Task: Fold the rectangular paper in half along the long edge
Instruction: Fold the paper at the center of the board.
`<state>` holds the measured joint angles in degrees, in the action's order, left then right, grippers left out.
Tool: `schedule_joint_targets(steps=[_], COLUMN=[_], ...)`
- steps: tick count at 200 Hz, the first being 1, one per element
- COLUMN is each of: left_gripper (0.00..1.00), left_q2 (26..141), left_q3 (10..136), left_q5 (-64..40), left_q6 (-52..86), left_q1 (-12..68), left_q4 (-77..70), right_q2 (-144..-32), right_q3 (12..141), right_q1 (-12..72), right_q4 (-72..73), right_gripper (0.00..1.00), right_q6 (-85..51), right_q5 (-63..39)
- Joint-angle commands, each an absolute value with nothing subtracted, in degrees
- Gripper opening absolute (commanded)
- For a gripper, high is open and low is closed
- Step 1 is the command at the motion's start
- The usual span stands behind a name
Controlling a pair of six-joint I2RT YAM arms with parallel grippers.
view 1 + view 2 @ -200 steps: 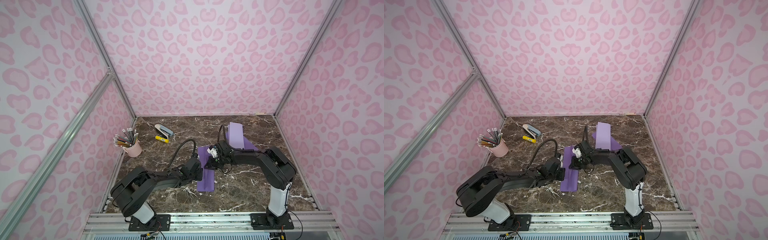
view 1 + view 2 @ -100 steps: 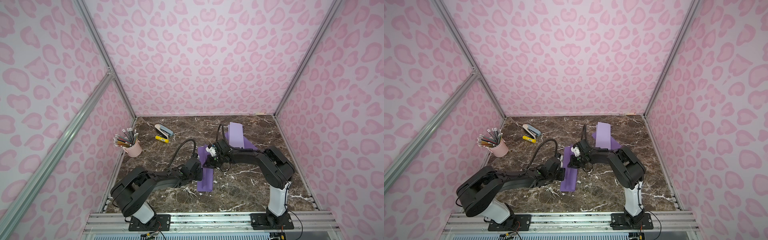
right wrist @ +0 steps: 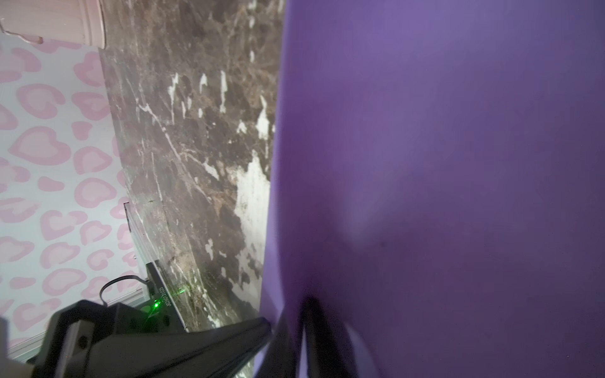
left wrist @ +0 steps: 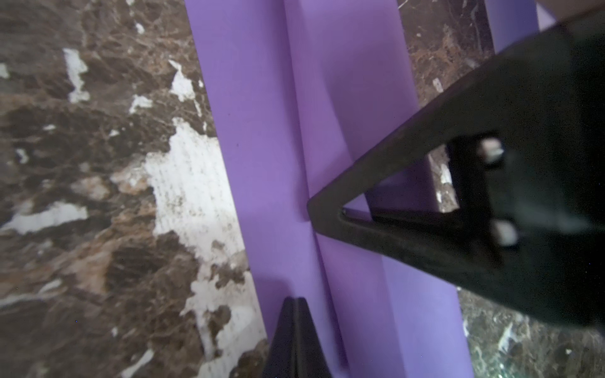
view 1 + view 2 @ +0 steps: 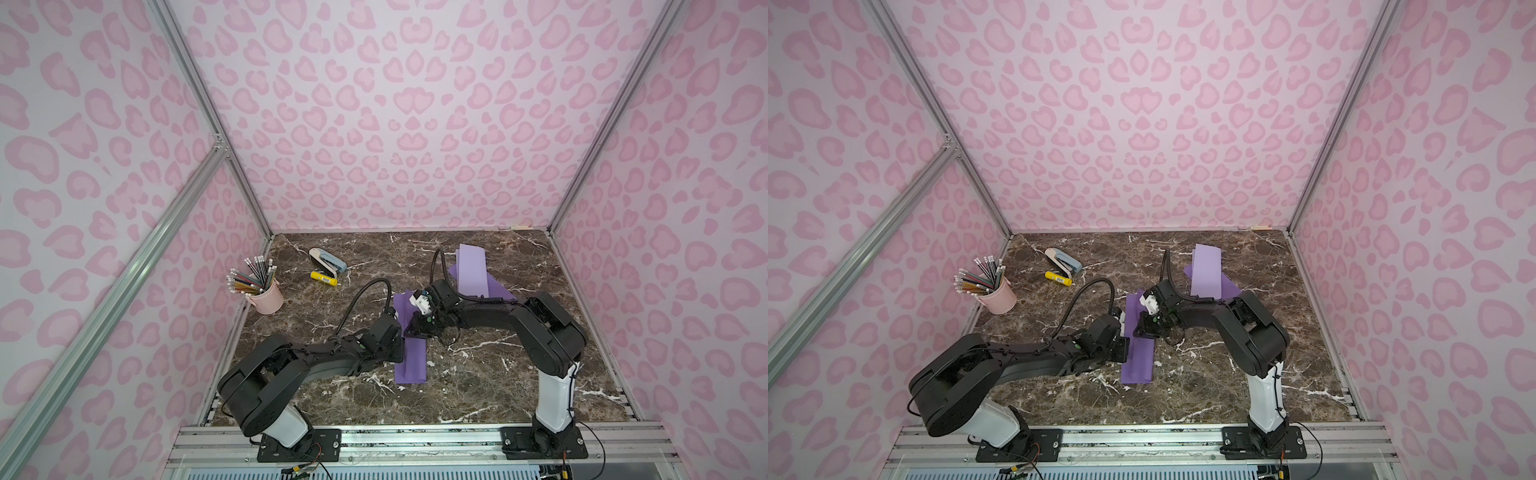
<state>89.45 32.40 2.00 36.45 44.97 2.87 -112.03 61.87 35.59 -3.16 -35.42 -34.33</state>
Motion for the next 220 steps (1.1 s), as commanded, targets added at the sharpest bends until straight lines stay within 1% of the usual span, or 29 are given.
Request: schedule_joint_targets(steps=[1, 18, 42, 64, 93, 113, 159, 220], left_gripper=[0.04, 0.04, 0.04, 0.04, 0.04, 0.04, 0.04, 0.04], left_q2=[86.33, 82.76, 78.91, 77.22, 78.06, 79.14, 80.59, 82.22], left_q3=[33.67, 34.38, 34.91, 35.31, 35.42, 35.32, 35.77, 35.89], left_q5=[3.29, 3.52, 2.48, 2.06, 2.07, 1.66, 0.93, 0.00], left_q6=[36.65, 36.63, 36.51, 35.73, 35.22, 35.41, 35.32, 35.02], left_q1=[44.85, 44.02, 41.46, 39.61, 39.11, 39.11, 39.16, 39.36], left_q4=[4.41, 5.59, 7.30, 9.00, 9.99, 9.55, 9.01, 8.00], right_q2=[-111.90, -111.62, -111.14, -110.49, -109.49, -108.40, -106.53, -108.10], right_q3=[61.85, 61.49, 61.05, 60.48, 60.04, 59.69, 59.53, 59.38], right_q1=[36.00, 36.19, 36.23, 36.17, 36.23, 36.35, 36.58, 37.01], right_q4=[-6.05, -6.06, -6.02, -6.06, -5.97, -5.66, -5.76, -5.02], right_gripper=[0.30, 0.37, 0.38, 0.34, 0.28, 0.26, 0.25, 0.24], right_q6=[-33.92, -33.64, -33.32, -32.71, -31.94, -31.69, -31.14, -30.98], right_q5=[-31.71, -31.80, -31.92, -32.17, -33.08, -33.83, -35.16, -35.86])
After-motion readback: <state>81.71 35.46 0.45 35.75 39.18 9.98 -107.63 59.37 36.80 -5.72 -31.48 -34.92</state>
